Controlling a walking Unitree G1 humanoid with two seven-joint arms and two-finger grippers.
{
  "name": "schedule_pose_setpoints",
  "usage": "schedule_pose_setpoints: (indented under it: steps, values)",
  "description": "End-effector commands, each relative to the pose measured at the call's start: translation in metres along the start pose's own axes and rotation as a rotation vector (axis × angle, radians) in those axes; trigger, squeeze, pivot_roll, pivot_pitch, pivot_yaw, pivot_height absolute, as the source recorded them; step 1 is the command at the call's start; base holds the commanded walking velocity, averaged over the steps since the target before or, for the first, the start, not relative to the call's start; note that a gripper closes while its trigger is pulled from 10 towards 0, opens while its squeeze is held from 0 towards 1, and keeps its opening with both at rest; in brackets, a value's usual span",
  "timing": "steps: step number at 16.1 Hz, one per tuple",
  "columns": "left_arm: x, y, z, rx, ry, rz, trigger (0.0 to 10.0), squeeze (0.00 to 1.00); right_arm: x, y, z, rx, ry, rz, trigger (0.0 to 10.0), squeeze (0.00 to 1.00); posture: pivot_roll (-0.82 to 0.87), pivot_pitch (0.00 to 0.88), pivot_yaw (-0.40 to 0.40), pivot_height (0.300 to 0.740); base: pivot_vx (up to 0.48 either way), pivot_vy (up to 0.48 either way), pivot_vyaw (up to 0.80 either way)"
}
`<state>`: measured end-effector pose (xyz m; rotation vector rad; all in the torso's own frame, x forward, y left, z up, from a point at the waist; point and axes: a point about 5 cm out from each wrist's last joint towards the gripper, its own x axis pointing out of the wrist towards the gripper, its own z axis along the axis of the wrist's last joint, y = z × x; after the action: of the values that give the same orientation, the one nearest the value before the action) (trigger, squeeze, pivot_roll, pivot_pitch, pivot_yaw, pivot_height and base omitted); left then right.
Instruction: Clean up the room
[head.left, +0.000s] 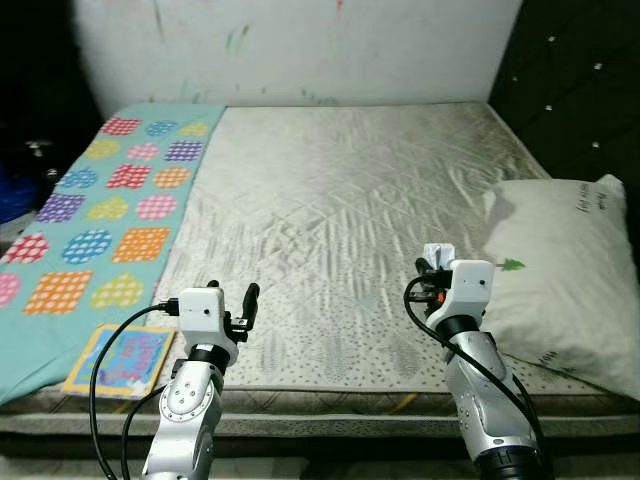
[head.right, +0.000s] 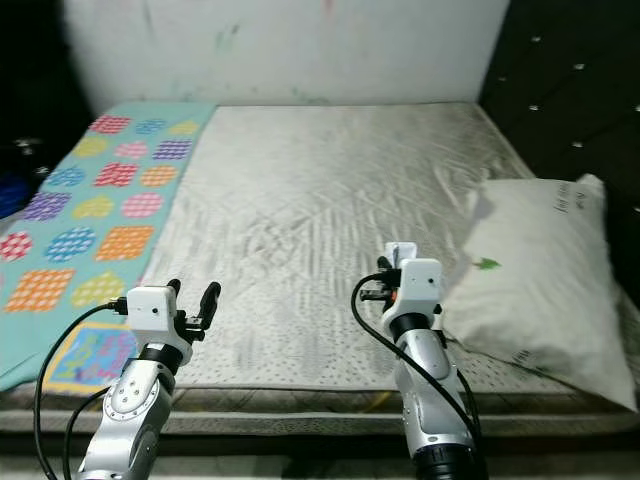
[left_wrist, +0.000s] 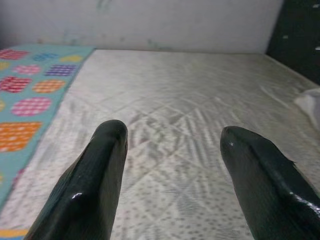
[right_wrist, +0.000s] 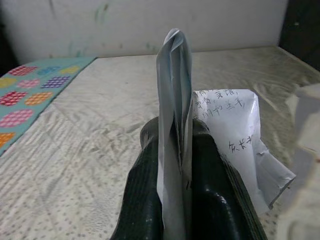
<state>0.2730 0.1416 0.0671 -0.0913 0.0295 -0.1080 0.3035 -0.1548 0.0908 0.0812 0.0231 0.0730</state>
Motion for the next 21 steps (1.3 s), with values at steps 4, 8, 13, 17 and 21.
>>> schedule_pose_setpoints:
  steps: [4,8,13,17,21]
  values:
    - [0.002,-0.001,0.005,-0.011,-0.024,-0.021,10.0,0.0,0.009,0.003,0.011,-0.019,-0.042,0.026,10.0,0.0,-0.1,0.0,0.006,0.74,0.0,0.0,-0.8]
    - [-0.002,0.002,0.004,-0.034,-0.022,-0.03,10.0,0.0,0.013,0.01,0.015,-0.031,-0.064,0.058,10.0,0.0,-0.09,0.0,0.003,0.74,0.0,0.0,-0.3]
    - [0.007,-0.007,0.002,-0.049,0.01,-0.061,10.0,0.0,0.009,0.004,0.008,-0.022,-0.054,0.012,10.0,0.0,-0.11,0.0,0.033,0.74,0.0,0.0,0.0]
    - [0.011,-0.009,0.006,0.05,0.096,-0.288,10.0,0.0,0.014,-0.013,0.006,-0.039,-0.009,-0.006,10.0,0.0,-0.1,0.0,-0.046,0.74,0.0,0.0,0.0]
    - [0.011,-0.016,0.003,0.041,0.078,-0.25,10.0,0.0,0.006,-0.015,0.009,-0.038,-0.063,-0.051,10.0,0.0,-0.15,0.0,0.044,0.74,0.0,0.0,0.0]
